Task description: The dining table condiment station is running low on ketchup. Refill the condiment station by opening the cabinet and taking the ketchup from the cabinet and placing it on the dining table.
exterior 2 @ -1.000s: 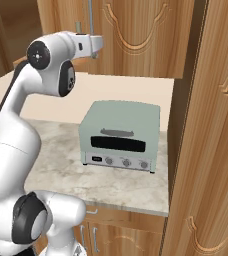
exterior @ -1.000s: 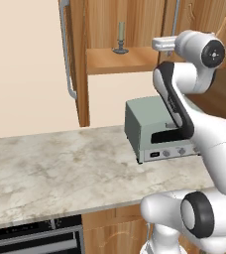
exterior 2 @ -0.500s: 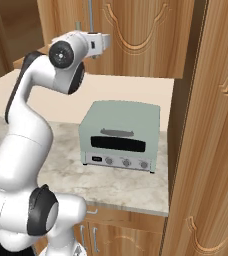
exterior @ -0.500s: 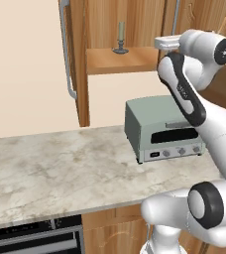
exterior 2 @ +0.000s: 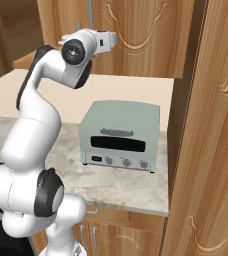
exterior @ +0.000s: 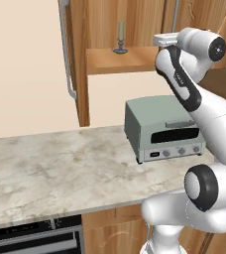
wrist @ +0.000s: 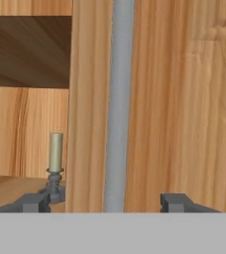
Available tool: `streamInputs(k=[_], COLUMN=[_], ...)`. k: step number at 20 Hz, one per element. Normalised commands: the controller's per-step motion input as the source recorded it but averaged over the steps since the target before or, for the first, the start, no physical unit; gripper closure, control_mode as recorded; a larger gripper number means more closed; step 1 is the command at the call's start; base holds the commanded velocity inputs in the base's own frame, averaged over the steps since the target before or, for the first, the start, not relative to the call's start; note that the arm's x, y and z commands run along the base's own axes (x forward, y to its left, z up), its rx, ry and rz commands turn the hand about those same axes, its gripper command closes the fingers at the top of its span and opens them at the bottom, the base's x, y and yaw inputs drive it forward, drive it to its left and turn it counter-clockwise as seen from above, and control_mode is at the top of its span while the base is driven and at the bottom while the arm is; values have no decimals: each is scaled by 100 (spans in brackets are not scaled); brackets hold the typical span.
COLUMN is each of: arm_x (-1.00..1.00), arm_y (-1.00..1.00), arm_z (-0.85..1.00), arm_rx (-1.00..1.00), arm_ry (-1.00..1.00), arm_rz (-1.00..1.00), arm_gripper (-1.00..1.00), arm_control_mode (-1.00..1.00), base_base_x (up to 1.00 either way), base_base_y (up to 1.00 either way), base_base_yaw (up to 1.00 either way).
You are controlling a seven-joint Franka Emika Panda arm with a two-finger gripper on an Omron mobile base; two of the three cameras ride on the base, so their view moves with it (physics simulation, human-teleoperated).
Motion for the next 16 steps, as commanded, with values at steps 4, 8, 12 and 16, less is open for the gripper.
streamInputs(k=[4, 8, 12, 16], arm_x=[56, 59, 71, 73], arm_y=[10, 8, 26, 40], arm_z=[0, 0, 0, -1], arm_rx=[0, 0, 0, 0], arm_ry=[1, 0, 1, 4], arm_rz=[0, 0, 0, 0], arm_gripper=[100, 100, 100, 100], arm_control_mode=[-100, -100, -100, -100], base_base_x=[0, 0, 0, 0], base_base_y=[0, 0, 0, 0], base_base_yaw=[0, 0, 0, 0])
